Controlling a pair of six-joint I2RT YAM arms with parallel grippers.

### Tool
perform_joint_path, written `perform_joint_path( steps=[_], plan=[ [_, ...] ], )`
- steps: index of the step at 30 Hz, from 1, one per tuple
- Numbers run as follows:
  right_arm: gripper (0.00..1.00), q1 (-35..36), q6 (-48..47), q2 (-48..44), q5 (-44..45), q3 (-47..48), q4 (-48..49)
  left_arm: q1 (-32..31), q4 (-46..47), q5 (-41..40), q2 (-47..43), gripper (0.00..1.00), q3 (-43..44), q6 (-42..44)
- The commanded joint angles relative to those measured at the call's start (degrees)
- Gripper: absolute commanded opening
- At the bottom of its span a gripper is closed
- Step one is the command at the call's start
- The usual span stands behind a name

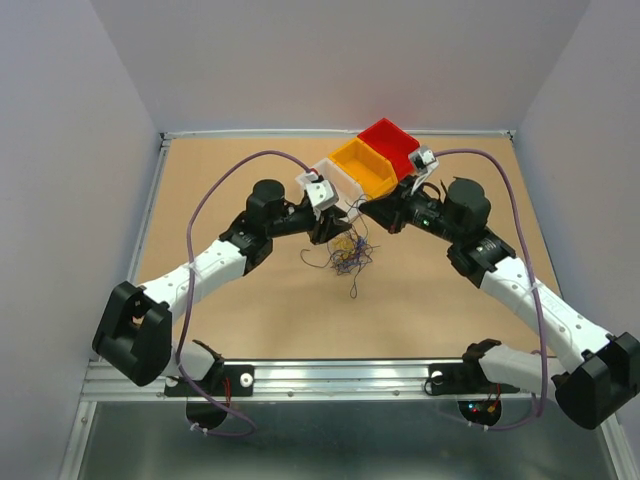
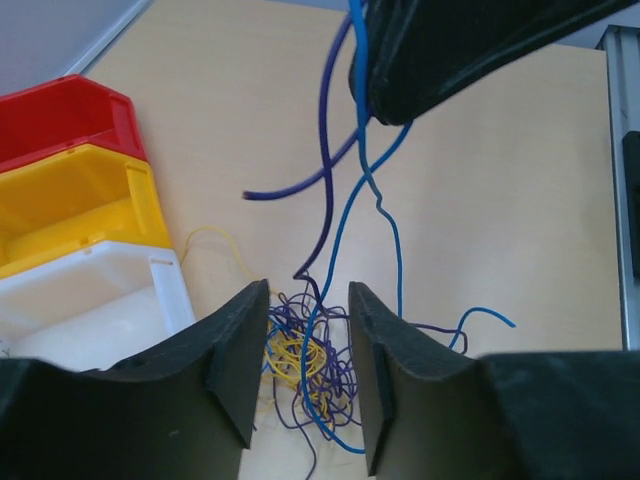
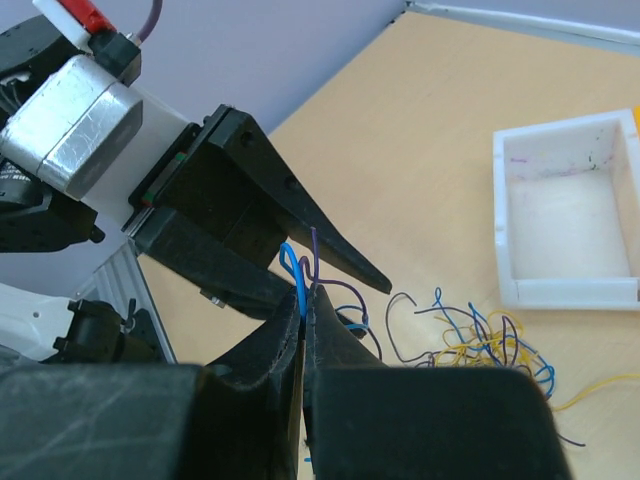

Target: Untangle the cables

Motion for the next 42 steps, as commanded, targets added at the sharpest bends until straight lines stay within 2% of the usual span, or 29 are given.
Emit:
perform_joint_path(
  steps=[1,2,6,8,10,11,13,14,15,17,20,23,26,27,28,29,30,32,34,37,42],
  plan=[
    [0.01,0.8,0.9,0.7,-1.3,-2.3,5.0,-0.1,3.2,-0.5,0.0,0.38,3.2,-1.8],
    [0.01,0.8,1.2,0.8,-1.5,-3.1,6.2,-0.1,3.3,-0.6,0.0,0.28,3.2,-1.9],
    [0.01,0.9,2.0,0.9,-2.2,-5.4,8.8,-0.1,3.2,-0.2,-0.3,0.06,3.1,-1.9],
    [0.01,1.0,2.0,0.8,-2.0,-6.7,9.5,-0.1,3.3,0.1,-0.7,0.00,2.8,-1.7],
    [0.02,1.0,1.9,0.7,-1.5,-7.6,9.8,0.0,3.3,0.6,-1.1,0.00,2.3,-1.5],
    [0.07,1.0,1.7,0.5,-1.5,-8.1,10.2,-0.1,3.3,0.7,-1.2,0.00,2.3,-1.5],
    [0.23,0.9,1.4,0.3,-0.9,-9.6,11.1,-0.1,3.1,0.4,-1.5,0.00,2.2,-1.7],
    [0.40,0.9,1.3,0.2,-0.6,-10.2,11.3,-0.1,2.8,0.2,-1.4,0.00,2.2,-1.7],
    [0.48,0.9,1.1,0.0,-0.1,-10.9,11.6,-0.1,2.5,0.2,-1.5,0.00,2.3,-2.0],
    [0.59,1.0,0.5,-0.1,1.0,-12.4,12.5,0.0,1.5,0.4,-1.9,0.00,2.6,-2.3],
    [0.69,0.9,-0.2,0.5,2.2,-13.7,12.7,0.1,0.1,-0.7,-3.1,0.00,2.7,-2.5],
    [0.69,1.0,-0.8,1.5,3.4,-14.1,12.7,0.1,-2.8,-4.8,-3.7,0.00,3.4,-2.3],
    [0.59,0.9,-1.3,2.8,4.2,-14.3,13.0,1.5,-4.1,-4.4,-4.0,0.00,3.9,-2.8],
    [0.59,0.9,-1.7,3.2,4.3,-14.0,13.0,1.9,-4.5,-4.2,-4.1,0.00,4.0,-3.0],
    [0.62,1.0,-2.1,3.6,3.2,-14.0,13.0,2.5,-4.6,-4.2,-4.1,0.00,4.2,-3.3],
    [0.72,1.0,-2.6,4.3,2.5,-13.9,13.1,2.7,-5.2,-4.2,-4.0,0.00,4.4,-3.4],
    [0.77,1.0,-2.8,4.4,2.2,-14.0,13.2,3.1,-5.5,-4.1,-4.0,0.00,4.5,-3.4],
    [0.84,1.0,-3.4,4.9,0.9,-14.2,13.2,3.8,-6.0,-3.4,-3.7,0.00,4.7,-3.4],
    [0.86,1.0,-4.6,5.2,1.5,-14.4,13.0,4.1,-6.3,-3.4,-3.4,0.00,4.8,-3.3],
    [0.88,0.9,-5.2,6.0,6.3,-14.3,12.2,4.5,-7.0,-3.6,-3.2,0.00,4.9,-2.8],
    [0.90,0.9,-1.2,7.4,24.4,-12.3,6.1,5.6,-10.9,-7.5,-2.3,0.00,6.7,-2.1]
  ],
)
